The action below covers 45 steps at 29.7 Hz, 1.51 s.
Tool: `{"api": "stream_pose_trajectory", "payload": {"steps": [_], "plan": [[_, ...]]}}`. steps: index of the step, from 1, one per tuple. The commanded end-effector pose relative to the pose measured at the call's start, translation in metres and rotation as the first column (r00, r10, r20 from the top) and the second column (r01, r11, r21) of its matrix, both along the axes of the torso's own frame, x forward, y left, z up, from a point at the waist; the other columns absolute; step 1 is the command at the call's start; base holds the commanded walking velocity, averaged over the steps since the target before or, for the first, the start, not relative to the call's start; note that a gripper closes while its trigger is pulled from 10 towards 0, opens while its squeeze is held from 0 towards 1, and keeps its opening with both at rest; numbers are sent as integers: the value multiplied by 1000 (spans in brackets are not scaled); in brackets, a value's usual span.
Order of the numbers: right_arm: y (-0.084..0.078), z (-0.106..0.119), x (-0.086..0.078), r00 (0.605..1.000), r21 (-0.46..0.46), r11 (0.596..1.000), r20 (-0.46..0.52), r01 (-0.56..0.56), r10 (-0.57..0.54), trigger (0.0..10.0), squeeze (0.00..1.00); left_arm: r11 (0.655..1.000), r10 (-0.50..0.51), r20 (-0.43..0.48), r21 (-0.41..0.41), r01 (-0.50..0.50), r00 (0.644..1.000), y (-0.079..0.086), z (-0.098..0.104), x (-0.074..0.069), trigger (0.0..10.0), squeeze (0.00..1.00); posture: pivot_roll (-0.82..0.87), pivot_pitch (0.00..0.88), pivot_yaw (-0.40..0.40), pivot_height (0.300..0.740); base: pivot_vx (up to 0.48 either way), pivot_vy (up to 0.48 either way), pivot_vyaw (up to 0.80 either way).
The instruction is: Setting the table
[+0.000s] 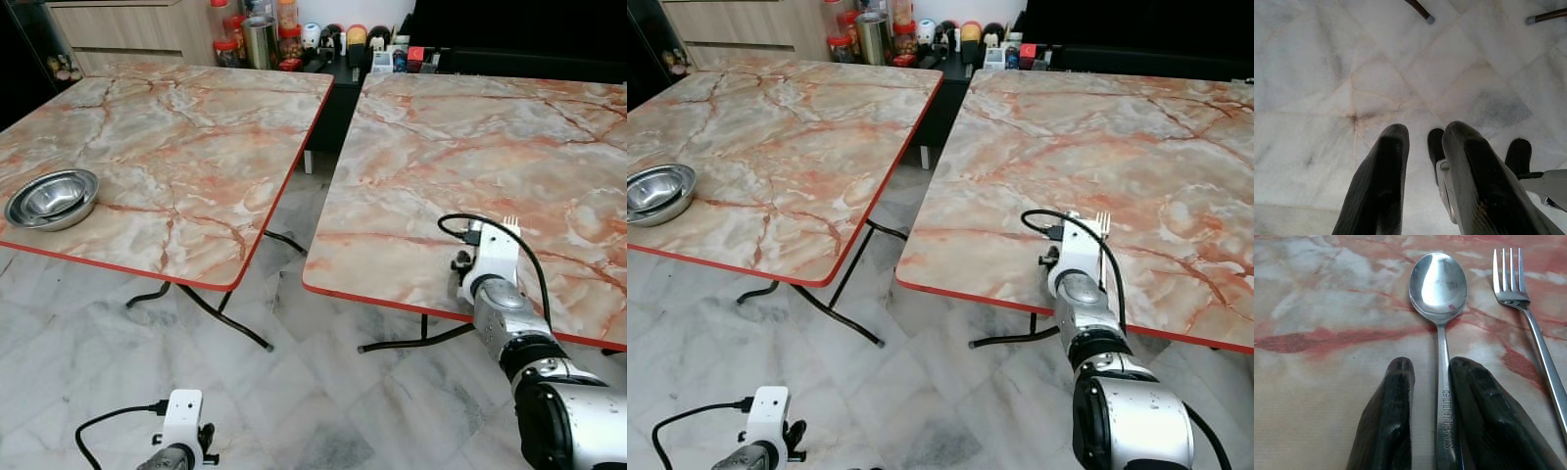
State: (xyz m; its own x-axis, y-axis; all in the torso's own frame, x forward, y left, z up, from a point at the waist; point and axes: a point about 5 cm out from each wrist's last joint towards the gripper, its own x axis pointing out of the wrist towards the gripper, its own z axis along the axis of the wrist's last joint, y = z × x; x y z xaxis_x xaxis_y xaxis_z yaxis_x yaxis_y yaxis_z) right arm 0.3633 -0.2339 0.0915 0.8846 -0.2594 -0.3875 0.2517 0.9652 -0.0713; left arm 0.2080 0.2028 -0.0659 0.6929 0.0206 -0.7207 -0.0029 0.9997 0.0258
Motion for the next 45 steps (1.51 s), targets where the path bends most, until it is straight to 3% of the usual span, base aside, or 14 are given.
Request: {"api": "stream_pose_trajectory", "payload": {"steps": [1,17,20,21,25,26,27,28,30,31,34,40,45], "plan": [[-2,-10,-6,999,7,1000,-31,13,-13,0,0,1000,12,-35,-9,-13,999,3,-4,-7,10000,0,-11,119,39,740,0,0,0],[3,-12,-6,1000,18,1000,-22,-4,5,0,0,1000,25,-68,10,-24,997,7,-7,-14,10000,0,-10,109,38,740,0,0,0],[7,-8,-4,1000,25,1000,19,-19,18,0,0,999,42,-73,22,-40,996,10,-8,-16,10000,0,-12,103,37,740,0,0,0],[9,-1,0,997,17,999,75,-36,35,4353,0,998,50,-73,28,-48,996,11,-9,-17,10000,0,-12,101,37,740,0,0,0],[11,4,2,993,1,999,107,-50,50,4353,0,998,47,-75,35,-44,996,11,-9,-18,10000,0,-12,100,37,740,0,0,0],[16,12,6,983,-10,997,165,-77,78,10000,0,998,48,-79,45,-44,996,12,-9,-19,10000,0,-16,92,35,740,0,0,0],[25,30,11,953,-41,992,275,-119,126,10000,0,997,67,-84,53,-63,994,14,-10,-21,10000,0,-17,88,33,740,0,0,0],[25,30,11,953,-41,992,275,-119,126,10000,0,997,67,-84,53,-63,994,14,-10,-21,10000,0,-17,88,33,740,0,0,0],[33,47,13,911,-67,988,383,-136,151,10000,0,995,93,-86,52,-89,992,15,-11,-23,10000,0,-15,83,31,740,0,0,0],[33,47,13,911,-67,988,383,-136,151,10000,0,995,93,-86,52,-89,992,15,-11,-23,10000,0,-15,83,31,740,0,0,0],[43,67,15,862,-78,986,478,-149,168,10000,0,995,96,-87,43,-93,991,14,-11,-24,10000,0,-14,77,28,740,0,320,0],[55,94,21,811,-131,976,542,-175,219,10000,0,995,96,-86,47,-93,992,15,-11,-24,10000,0,-13,80,22,740,0,480,0],[57,105,22,795,-129,977,568,-169,213,10000,0,993,109,-83,49,-105,991,16,-11,-23,10000,0,-6,94,21,740,0,480,0]]}}
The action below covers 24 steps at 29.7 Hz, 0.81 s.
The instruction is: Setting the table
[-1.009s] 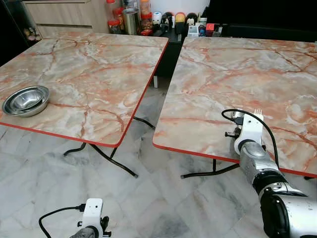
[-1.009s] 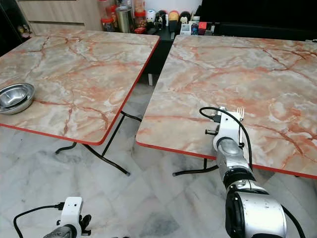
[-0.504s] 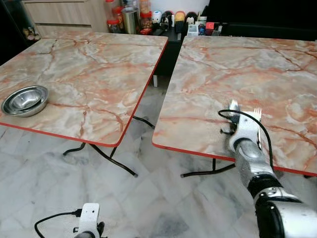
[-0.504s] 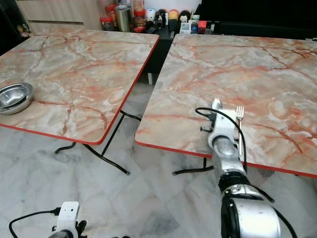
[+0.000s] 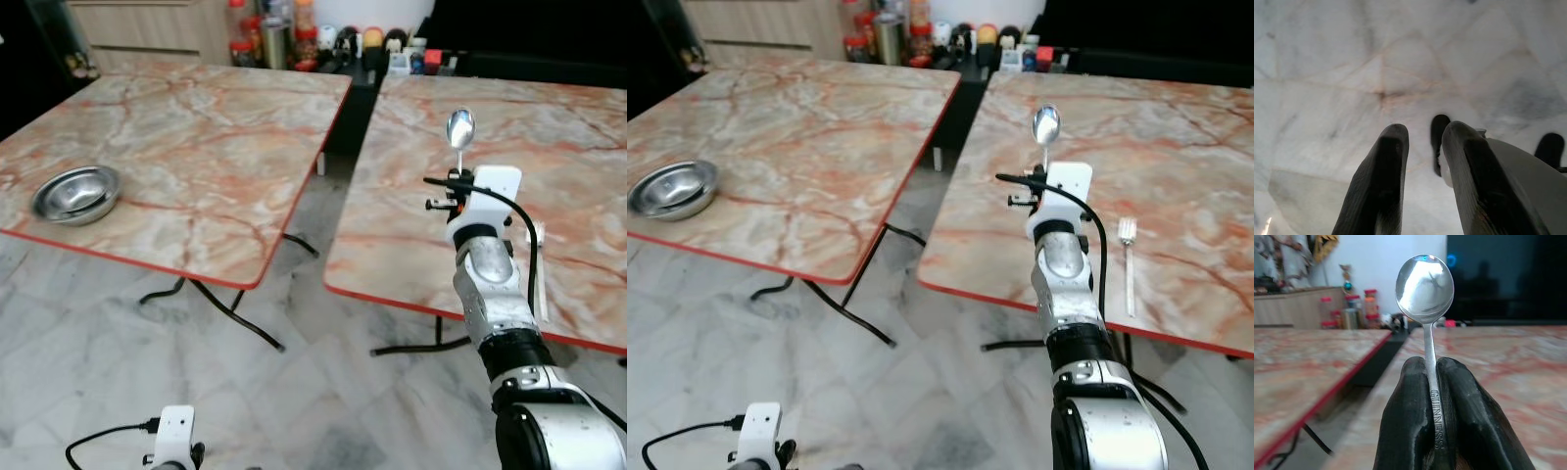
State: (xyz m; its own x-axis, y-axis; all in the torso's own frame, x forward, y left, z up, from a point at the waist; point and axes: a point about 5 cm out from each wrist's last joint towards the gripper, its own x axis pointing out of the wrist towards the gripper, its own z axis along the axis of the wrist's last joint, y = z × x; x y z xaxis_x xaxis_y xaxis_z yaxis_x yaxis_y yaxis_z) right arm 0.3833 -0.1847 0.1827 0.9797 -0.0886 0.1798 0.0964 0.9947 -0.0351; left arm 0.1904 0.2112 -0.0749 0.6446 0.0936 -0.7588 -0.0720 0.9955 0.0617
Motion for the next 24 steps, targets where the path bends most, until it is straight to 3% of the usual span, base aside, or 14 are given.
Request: {"api": "stream_pose_trajectory", "payload": {"steps": [1,4,8,24], "plan": [[8,15,2,999,-7,1000,43,-16,17,10000,0,999,38,-24,12,-38,999,8,-1,-5,10000,0,-6,98,22,740,0,480,0],[8,14,2,999,-2,1000,32,-16,16,10000,0,999,38,-24,12,-38,999,9,-1,-5,10000,0,-7,100,22,740,0,480,0],[11,10,1,1000,-4,1000,6,-22,22,10000,0,999,41,-21,13,-40,999,9,-1,-5,10000,0,-5,109,25,740,0,480,-745],[25,12,0,1000,22,999,5,-30,30,10000,0,999,45,-7,22,-45,999,14,2,-1,10000,0,7,128,39,740,0,480,0]]}}
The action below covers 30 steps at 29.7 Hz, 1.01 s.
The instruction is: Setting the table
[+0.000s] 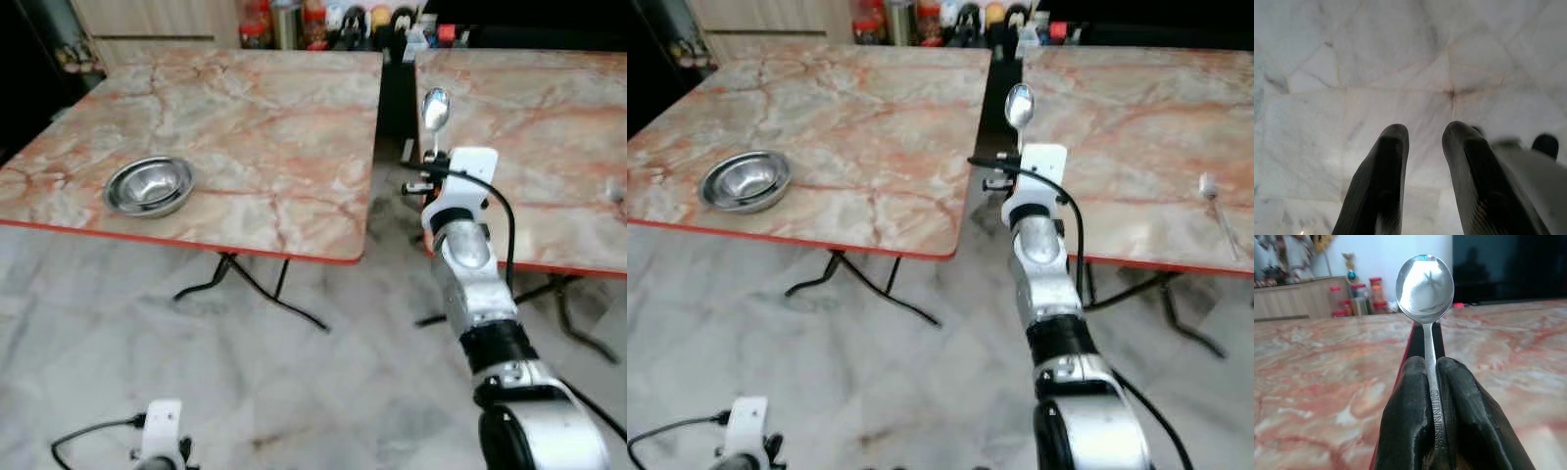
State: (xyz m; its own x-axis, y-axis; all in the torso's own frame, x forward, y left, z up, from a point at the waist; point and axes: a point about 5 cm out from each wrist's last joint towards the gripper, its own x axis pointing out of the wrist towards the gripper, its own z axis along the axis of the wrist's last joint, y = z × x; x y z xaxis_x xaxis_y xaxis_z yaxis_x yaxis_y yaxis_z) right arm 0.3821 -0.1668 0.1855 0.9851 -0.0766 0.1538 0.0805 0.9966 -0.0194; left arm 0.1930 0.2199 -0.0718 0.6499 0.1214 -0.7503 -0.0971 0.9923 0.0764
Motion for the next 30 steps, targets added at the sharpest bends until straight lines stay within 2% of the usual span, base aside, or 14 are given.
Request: {"api": "stream_pose_trajectory", "payload": {"steps": [1,7,11,30], "plan": [[7,9,1,999,8,1000,31,-15,15,10000,0,1000,21,-18,7,-21,1000,6,-1,-4,10000,0,7,128,39,740,0,480,0],[9,8,1,1000,9,1000,17,-22,21,10000,0,1000,22,-16,9,-22,1000,7,-1,-4,10000,0,11,119,38,740,0,480,0],[12,8,1,999,6,999,13,-33,33,10000,0,1000,23,-15,11,-23,1000,7,-1,-4,10000,0,12,110,38,740,0,480,-705],[15,9,1,999,10,999,13,-43,43,10000,0,1000,22,6,13,-22,1000,7,2,2,10000,0,14,104,36,740,0,480,0]]}}
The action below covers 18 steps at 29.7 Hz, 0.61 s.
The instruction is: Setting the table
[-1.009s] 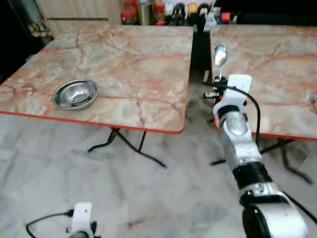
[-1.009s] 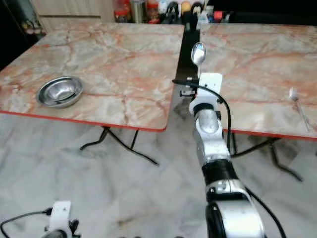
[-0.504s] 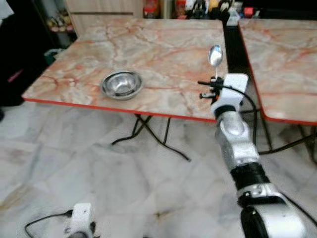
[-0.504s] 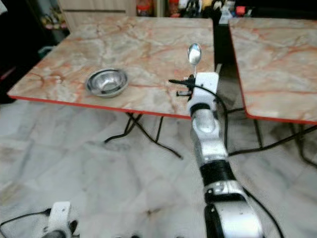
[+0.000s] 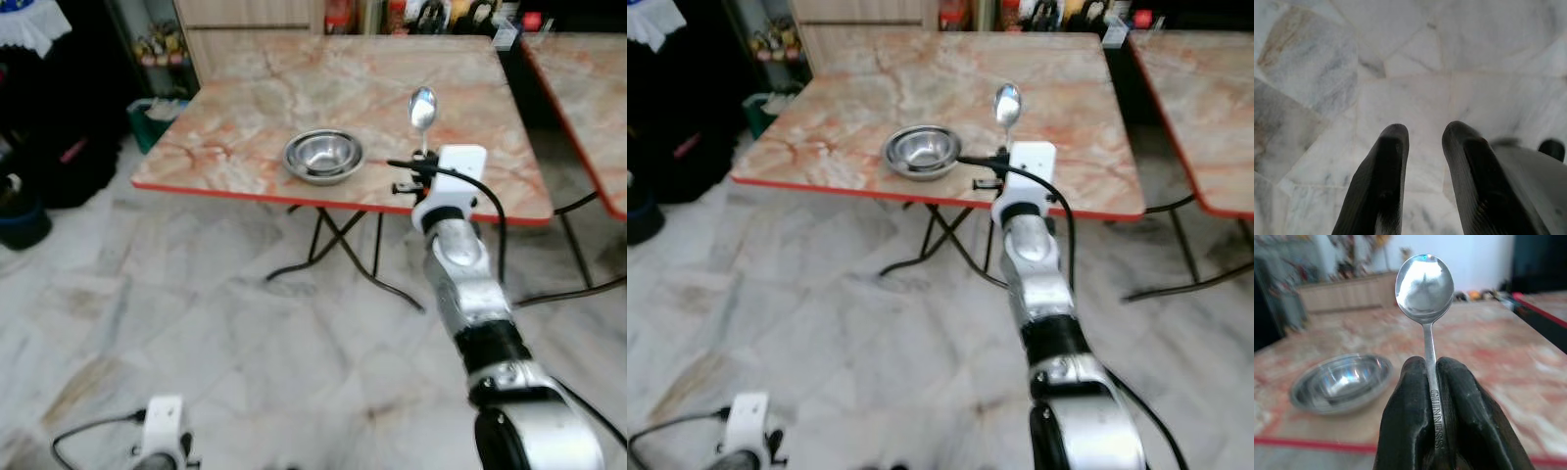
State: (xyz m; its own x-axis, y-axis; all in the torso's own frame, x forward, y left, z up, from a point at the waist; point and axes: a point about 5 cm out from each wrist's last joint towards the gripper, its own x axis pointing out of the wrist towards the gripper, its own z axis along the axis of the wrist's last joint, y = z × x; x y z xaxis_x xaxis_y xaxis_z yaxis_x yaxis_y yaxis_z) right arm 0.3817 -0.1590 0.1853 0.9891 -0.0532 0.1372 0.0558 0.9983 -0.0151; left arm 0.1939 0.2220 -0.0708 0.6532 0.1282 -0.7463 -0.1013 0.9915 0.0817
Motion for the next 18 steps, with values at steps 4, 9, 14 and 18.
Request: {"api": "stream_pose_trajectory", "payload": {"steps": [4,9,14,18], "plan": [[8,9,2,999,7,1000,30,-20,20,10000,0,1000,10,18,16,-11,1000,6,3,3,10000,0,18,100,35,740,0,345,0],[8,10,2,999,1,1000,34,-18,18,10000,0,1000,1,39,16,-2,999,5,6,7,10000,0,18,98,37,740,0,0,0],[7,8,2,999,4,1000,27,-18,18,10000,0,1000,-14,44,9,14,999,4,7,9,10000,0,19,96,39,740,0,0,0],[7,7,1,1000,12,1000,26,-15,14,10000,0,1000,-20,53,11,19,998,3,8,11,10000,0,20,96,42,740,280,0,0]]}}
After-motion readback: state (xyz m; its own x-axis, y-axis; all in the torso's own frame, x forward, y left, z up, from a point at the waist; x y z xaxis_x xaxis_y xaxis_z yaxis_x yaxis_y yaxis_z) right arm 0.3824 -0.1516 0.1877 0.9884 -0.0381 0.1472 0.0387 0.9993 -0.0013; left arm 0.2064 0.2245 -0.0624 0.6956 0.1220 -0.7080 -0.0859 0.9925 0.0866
